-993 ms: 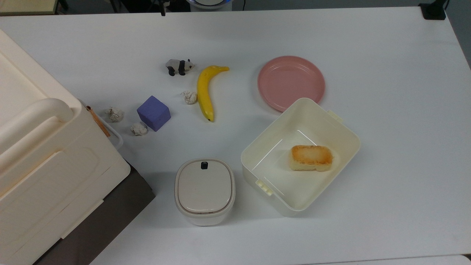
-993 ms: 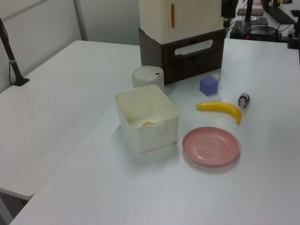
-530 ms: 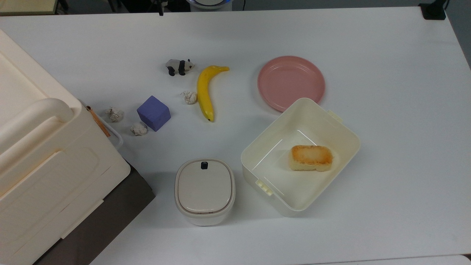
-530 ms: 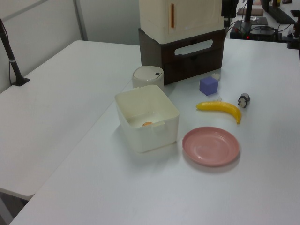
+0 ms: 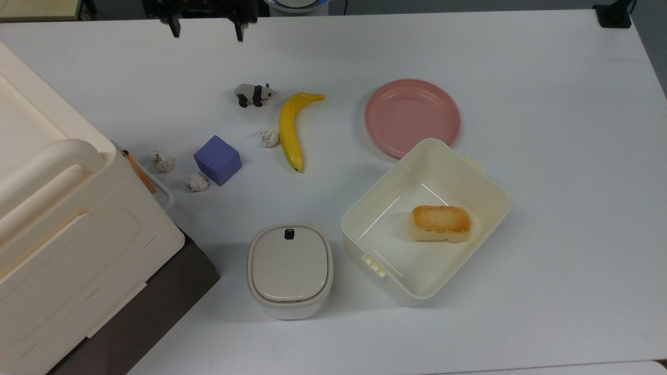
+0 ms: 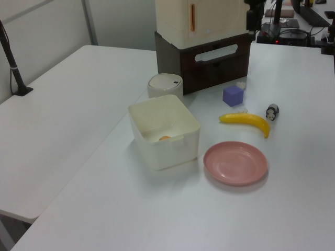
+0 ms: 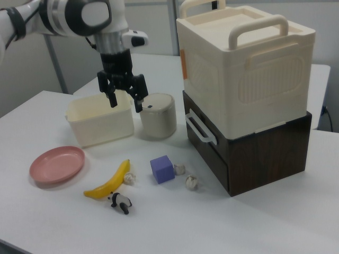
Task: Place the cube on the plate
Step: 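Move the gripper down over the purple cube beside the banana, then close the gripper on the purple cube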
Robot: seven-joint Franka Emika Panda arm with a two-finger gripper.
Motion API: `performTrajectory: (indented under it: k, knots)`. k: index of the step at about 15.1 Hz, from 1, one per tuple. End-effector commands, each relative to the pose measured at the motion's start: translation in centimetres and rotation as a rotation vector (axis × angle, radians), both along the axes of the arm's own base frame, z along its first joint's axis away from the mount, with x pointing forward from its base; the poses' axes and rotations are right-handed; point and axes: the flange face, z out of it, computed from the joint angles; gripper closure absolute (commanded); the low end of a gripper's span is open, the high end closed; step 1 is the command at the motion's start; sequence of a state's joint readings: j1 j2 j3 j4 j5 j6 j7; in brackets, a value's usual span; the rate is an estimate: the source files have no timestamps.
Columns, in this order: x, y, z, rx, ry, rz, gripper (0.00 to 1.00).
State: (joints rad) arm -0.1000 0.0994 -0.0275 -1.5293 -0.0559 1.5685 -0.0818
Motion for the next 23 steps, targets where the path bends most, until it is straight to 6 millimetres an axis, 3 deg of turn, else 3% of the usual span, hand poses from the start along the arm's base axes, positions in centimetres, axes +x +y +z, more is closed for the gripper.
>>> performTrajectory:
  k: [1,6,10,12,23]
  knots:
    - [0.4,1.8,-3.3,0.009,-0.09,-0.307,0.0]
    - [2.4,3.5,-8.8,-0.014,-0.098,-0.664,0.0]
    - [5.1,4.5,-16.2,-0.074,-0.063,-0.836,0.0]
    - [6.1,3.9,-18.9,-0.154,-0.108,-0.898,0.0]
    - [6.3,0.7,-23.6,-0.302,-0.099,-0.85,0.0]
